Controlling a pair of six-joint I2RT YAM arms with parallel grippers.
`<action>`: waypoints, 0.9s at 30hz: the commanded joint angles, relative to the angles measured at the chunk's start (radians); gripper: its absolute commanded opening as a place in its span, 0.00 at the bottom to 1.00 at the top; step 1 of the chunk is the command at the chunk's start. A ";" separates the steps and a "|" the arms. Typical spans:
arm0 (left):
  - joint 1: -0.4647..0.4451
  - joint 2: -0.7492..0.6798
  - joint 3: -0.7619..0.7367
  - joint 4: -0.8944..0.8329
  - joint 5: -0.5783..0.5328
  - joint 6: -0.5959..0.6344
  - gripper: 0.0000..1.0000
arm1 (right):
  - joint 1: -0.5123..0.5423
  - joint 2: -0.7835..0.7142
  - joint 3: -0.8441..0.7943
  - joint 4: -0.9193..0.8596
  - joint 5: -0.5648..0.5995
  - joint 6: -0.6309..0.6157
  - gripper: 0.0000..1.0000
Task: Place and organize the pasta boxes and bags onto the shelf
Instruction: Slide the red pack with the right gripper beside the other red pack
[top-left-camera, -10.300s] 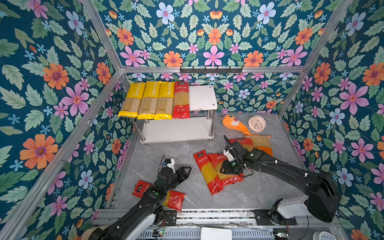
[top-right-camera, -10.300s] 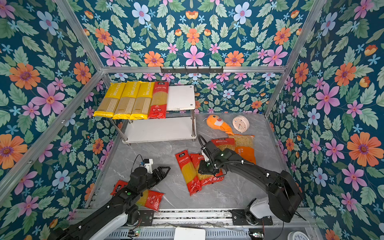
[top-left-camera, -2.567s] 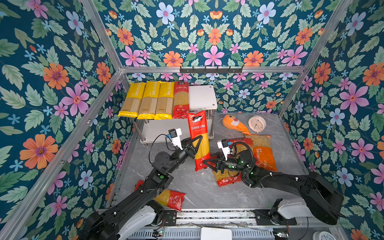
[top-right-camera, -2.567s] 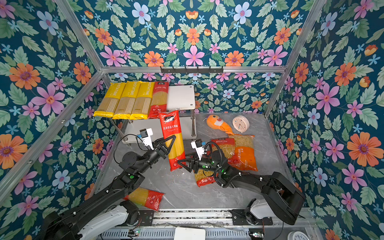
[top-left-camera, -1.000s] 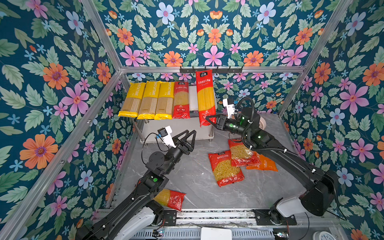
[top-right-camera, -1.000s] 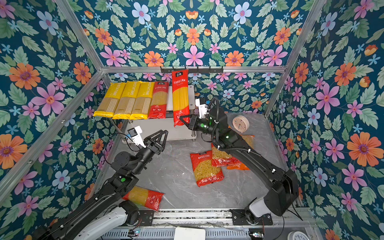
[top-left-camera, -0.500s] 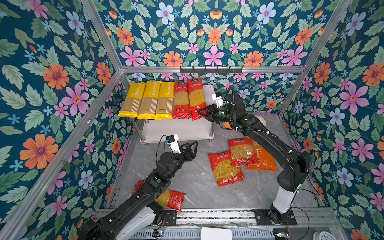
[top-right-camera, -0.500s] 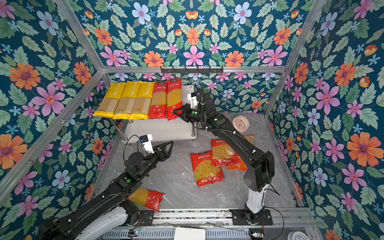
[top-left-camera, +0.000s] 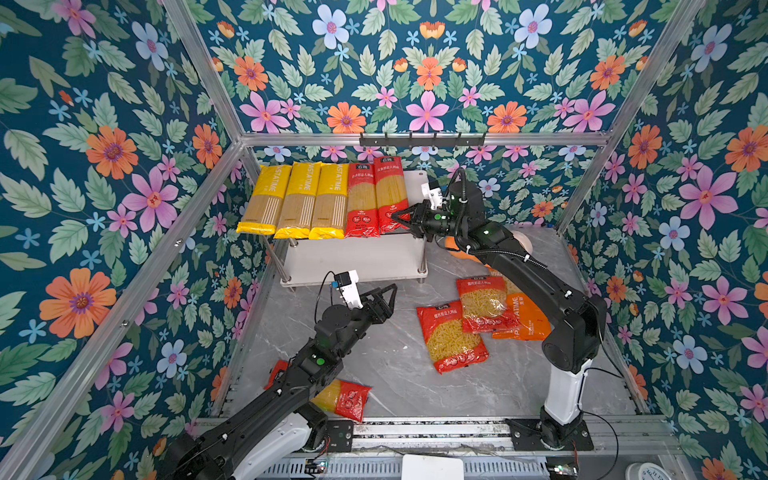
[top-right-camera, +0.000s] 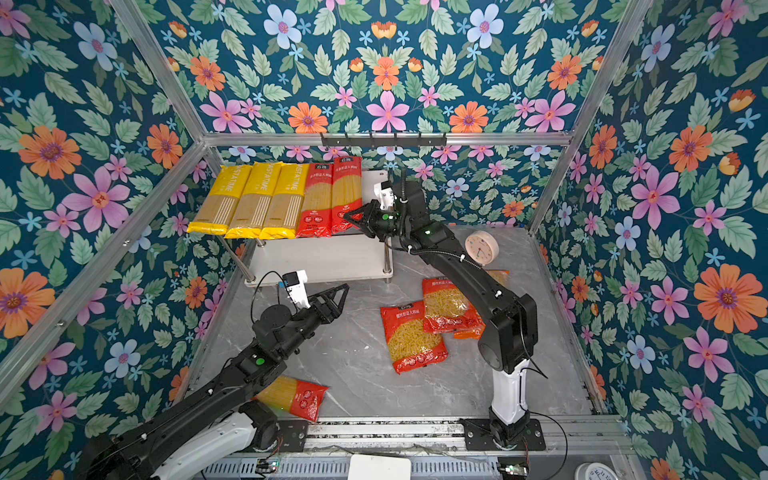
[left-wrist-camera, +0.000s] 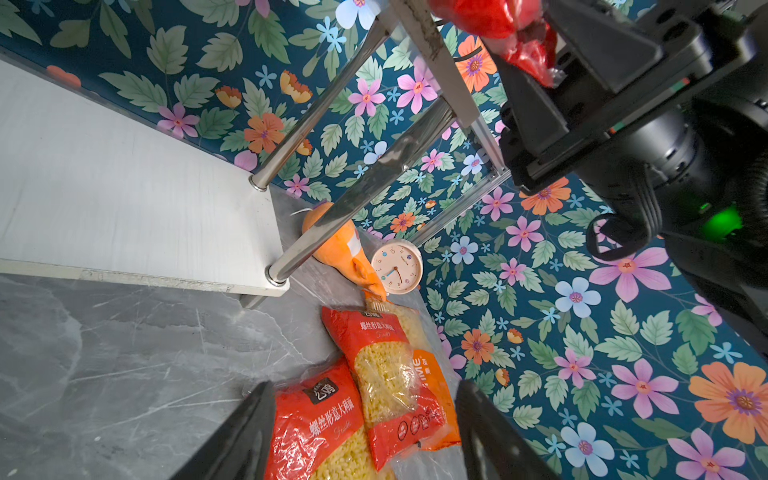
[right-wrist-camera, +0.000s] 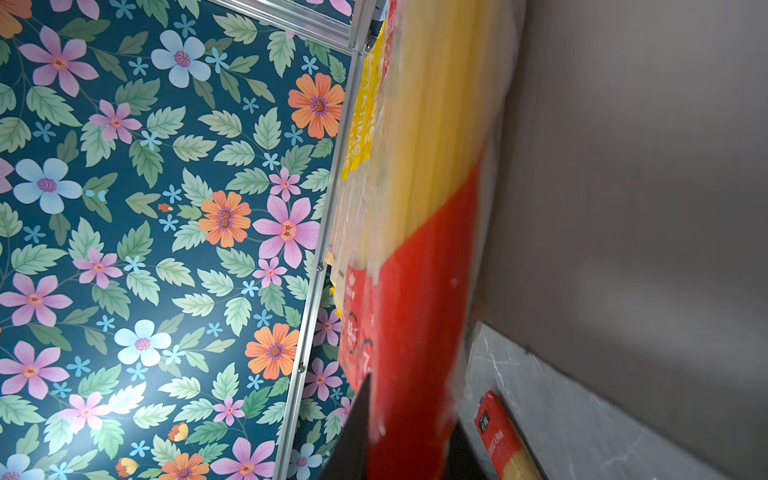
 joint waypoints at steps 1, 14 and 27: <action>0.000 0.004 -0.009 0.050 0.001 -0.001 0.71 | -0.001 -0.026 -0.019 0.019 0.016 -0.014 0.29; 0.000 0.006 -0.034 0.076 0.007 -0.018 0.71 | -0.004 -0.010 -0.023 0.028 0.007 0.007 0.17; -0.002 0.009 -0.037 0.057 -0.002 -0.011 0.71 | 0.005 0.031 -0.015 0.073 -0.062 0.066 0.19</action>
